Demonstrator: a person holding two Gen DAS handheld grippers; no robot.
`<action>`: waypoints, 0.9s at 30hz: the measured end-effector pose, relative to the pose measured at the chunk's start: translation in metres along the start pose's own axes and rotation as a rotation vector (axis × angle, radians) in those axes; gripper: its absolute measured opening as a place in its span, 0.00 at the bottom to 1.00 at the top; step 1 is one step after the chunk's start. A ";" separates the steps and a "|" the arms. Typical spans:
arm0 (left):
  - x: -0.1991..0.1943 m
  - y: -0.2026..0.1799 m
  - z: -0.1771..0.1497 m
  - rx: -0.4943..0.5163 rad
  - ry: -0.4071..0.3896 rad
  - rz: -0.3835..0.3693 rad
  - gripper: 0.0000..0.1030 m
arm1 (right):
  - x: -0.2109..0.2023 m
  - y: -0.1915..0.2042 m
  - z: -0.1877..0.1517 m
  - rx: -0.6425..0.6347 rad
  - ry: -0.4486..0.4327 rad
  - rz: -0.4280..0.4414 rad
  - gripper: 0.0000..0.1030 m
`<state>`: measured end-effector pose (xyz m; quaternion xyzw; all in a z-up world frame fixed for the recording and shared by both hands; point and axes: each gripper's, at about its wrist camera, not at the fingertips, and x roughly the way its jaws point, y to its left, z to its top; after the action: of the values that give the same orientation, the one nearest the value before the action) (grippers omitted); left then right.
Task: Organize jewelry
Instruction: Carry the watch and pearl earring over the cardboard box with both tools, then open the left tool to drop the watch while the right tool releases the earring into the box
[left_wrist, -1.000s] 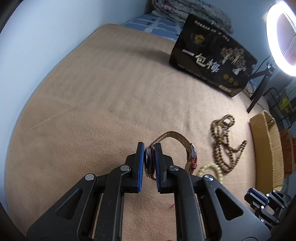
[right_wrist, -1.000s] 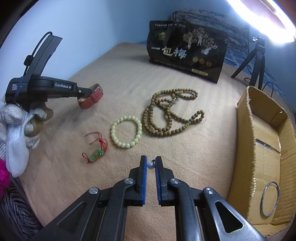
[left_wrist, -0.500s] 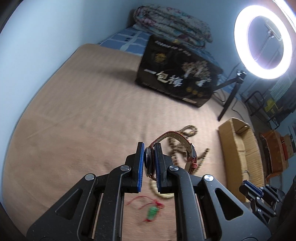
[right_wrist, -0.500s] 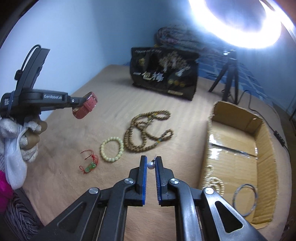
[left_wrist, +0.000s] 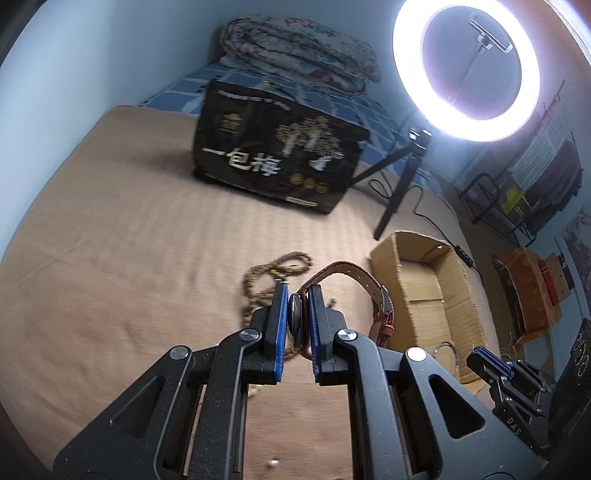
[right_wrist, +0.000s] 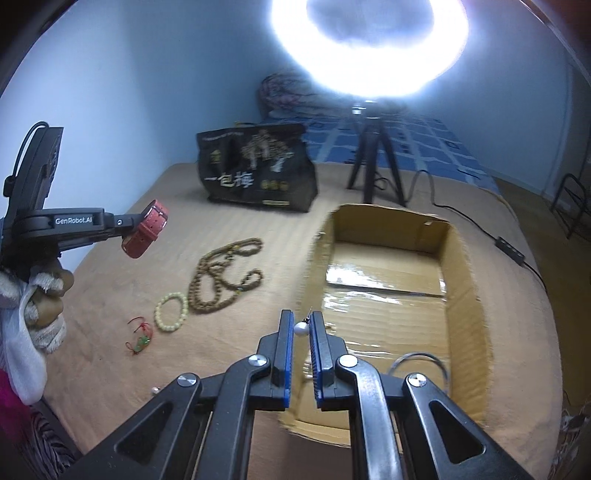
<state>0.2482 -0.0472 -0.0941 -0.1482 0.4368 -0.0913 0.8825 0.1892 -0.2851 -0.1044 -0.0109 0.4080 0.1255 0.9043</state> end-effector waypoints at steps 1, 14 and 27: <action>0.001 -0.006 -0.001 0.004 0.000 -0.005 0.09 | -0.002 -0.005 -0.001 0.007 -0.002 -0.004 0.06; 0.032 -0.072 -0.007 0.057 0.020 -0.053 0.09 | -0.003 -0.055 -0.011 0.082 0.012 -0.041 0.06; 0.066 -0.114 -0.019 0.082 0.072 -0.094 0.09 | 0.006 -0.083 -0.026 0.123 0.063 -0.062 0.06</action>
<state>0.2688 -0.1772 -0.1151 -0.1289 0.4567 -0.1557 0.8664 0.1933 -0.3677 -0.1326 0.0283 0.4427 0.0716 0.8934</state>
